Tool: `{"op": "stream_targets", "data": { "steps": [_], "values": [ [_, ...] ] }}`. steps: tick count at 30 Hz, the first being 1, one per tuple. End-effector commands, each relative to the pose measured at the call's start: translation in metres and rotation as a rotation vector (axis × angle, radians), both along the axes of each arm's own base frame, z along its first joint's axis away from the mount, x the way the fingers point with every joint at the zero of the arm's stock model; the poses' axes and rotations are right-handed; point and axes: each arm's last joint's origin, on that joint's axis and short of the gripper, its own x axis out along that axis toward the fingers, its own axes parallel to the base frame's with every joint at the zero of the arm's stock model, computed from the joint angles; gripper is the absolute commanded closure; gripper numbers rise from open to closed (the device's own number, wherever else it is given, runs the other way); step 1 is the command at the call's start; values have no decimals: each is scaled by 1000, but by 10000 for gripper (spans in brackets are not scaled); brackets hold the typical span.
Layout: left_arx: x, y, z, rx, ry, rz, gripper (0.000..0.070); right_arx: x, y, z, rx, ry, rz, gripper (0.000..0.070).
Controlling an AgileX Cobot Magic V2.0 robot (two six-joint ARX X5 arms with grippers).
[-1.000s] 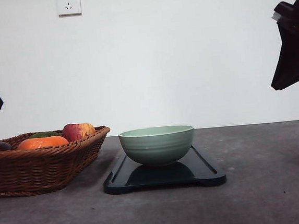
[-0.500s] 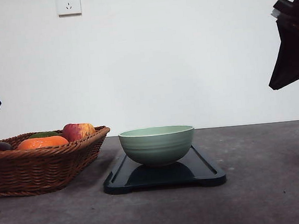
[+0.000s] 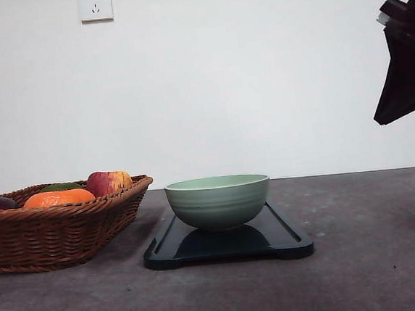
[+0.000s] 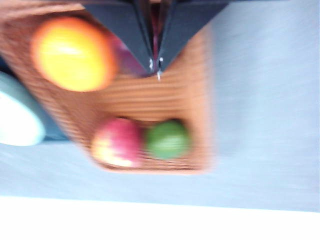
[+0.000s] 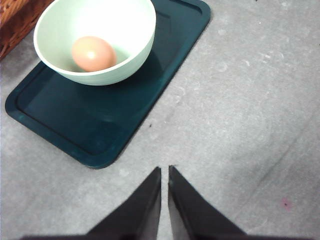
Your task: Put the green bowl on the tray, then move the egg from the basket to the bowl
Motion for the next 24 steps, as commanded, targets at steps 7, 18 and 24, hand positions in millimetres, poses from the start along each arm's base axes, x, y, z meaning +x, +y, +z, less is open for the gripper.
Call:
{"op": "stream_targets", "data": {
  "steps": [7,18,24],
  "values": [
    [-12,5,-27,-43,-59,87,700,2,2,2,2,-11,5,684],
    [-12,5,-38,-39,-45,87,700,2,2,2,2,-12,4,684],
    [-12,5,-38,-39,-45,88,700,2,2,2,2,-12,4,684]
  ]
}}
